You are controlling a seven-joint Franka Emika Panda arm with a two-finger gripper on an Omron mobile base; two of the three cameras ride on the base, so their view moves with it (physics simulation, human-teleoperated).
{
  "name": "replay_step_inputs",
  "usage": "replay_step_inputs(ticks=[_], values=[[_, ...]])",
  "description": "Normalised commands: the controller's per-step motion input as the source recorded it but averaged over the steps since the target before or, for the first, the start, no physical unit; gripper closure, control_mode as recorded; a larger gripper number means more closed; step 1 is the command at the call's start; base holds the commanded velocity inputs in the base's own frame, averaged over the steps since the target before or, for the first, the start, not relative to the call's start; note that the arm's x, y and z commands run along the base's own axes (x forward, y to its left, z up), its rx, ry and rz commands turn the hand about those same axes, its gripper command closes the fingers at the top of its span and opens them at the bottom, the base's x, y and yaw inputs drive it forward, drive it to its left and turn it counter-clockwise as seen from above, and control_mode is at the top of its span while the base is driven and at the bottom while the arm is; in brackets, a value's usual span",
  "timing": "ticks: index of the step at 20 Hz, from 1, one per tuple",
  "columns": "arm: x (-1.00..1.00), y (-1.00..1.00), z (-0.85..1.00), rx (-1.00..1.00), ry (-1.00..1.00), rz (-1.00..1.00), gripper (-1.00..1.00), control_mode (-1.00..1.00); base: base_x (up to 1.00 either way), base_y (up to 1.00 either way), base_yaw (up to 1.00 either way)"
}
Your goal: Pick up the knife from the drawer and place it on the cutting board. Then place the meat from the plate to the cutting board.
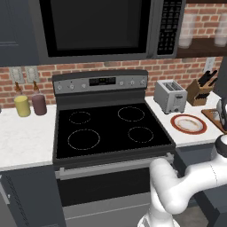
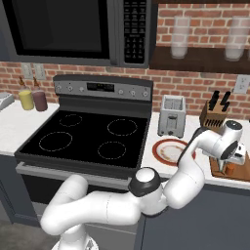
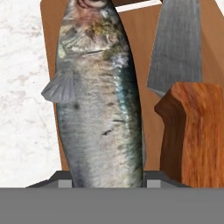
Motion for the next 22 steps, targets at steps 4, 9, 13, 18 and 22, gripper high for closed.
replay_step_inputs(ticks=[4, 9, 13, 18, 22], values=[[0.0, 0.0, -0.03, 0.0, 0.0, 0.0, 1.0, -1.0, 0.0, 0.0, 0.0], [0.0, 0.0, 0.0, 0.0, 0.0, 0.0, -1.0, -1.0, 0.0, 0.0, 0.0], [0.0, 0.0, 0.0, 0.0, 0.0, 0.0, -1.0, -1.0, 0.0, 0.0, 0.0], [0.0, 0.0, 0.0, 0.0, 0.01, 0.0, -1.0, -1.0, 0.0, 0.0, 0.0], [-0.04, 0.04, 0.05, 0.0, 0.01, 0.0, -1.0, -1.0, 0.0, 0.0, 0.0]])
